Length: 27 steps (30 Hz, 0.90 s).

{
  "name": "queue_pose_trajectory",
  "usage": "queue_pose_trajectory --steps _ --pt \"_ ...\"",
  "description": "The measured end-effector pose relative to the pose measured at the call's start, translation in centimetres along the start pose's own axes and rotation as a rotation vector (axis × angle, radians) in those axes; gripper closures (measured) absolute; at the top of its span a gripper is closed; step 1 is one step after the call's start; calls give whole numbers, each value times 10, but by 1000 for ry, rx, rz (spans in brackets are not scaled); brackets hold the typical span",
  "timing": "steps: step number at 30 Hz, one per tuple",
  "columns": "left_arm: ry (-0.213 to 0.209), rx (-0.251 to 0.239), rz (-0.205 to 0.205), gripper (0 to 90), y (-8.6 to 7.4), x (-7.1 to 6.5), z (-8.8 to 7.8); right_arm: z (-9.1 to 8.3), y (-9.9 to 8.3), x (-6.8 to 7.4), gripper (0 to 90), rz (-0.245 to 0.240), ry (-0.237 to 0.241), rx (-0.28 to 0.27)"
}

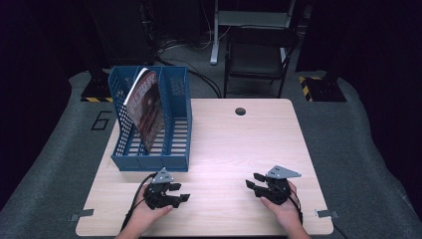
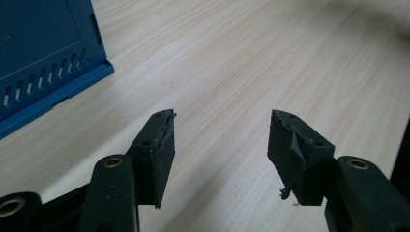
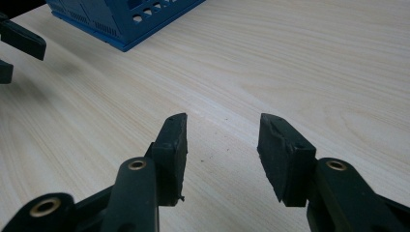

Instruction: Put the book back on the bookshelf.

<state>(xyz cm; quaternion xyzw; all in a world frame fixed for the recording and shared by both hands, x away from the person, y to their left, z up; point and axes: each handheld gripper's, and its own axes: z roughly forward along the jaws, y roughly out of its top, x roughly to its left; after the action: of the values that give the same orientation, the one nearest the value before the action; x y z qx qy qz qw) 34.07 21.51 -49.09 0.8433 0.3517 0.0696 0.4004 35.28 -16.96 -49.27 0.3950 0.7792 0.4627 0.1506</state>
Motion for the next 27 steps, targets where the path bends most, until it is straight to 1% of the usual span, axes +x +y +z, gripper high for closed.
queue_pose_trajectory --steps 1,2,5,6,7,8,9,12,13,15,16,18,19,21,23,24,25,26,27 --pt "13 6 14 432 -1 0 1 0 0 0 535 0 -1 0" --pt "8 11 15 433 -1 1 1 0 0 0 534 -1 0 -1" --pt "7 12 -1 433 -3 3 3 -1 0 1 534 5 -6 -1" --pt "11 26 16 433 -3 6 4 -1 0 1 534 4 -6 -2" --pt "22 18 5 433 -4 5 5 -1 0 1 535 6 -5 -2" --pt "22 27 15 433 -5 6 5 -1 0 0 534 -4 -4 -3" --pt "37 32 28 433 -5 7 6 -1 0 1 534 -4 -4 -3" --pt "45 35 26 433 -6 8 7 -1 1 1 534 -7 2 -2" --pt "44 35 27 433 -6 8 8 -1 1 2 534 -2 0 1" --pt "37 28 21 432 -6 8 9 -1 1 2 534 -4 -1 2" --pt "31 32 23 432 -6 8 9 -1 1 1 534 -10 0 0" --pt "41 33 33 431 -6 7 11 -1 1 1 534 -15 -3 3" --pt "37 35 27 430 -6 6 12 -1 1 1 534 -15 -4 3" --pt "30 56 43 430 -6 6 13 -1 1 1 534 -21 -4 5" --pt "29 59 49 430 -6 4 16 -1 1 1 534 -21 -5 5" --pt "22 69 56 430 -6 3 17 -1 1 2 535 -15 -5 7" --pt "26 69 65 430 -6 2 18 -1 0 2 534 -16 -6 8" --pt "25 72 60 430 -6 1 19 -1 0 2 535 -20 -7 9" --pt "19 78 67 430 -5 0 19 0 0 2 534 -18 -8 3"
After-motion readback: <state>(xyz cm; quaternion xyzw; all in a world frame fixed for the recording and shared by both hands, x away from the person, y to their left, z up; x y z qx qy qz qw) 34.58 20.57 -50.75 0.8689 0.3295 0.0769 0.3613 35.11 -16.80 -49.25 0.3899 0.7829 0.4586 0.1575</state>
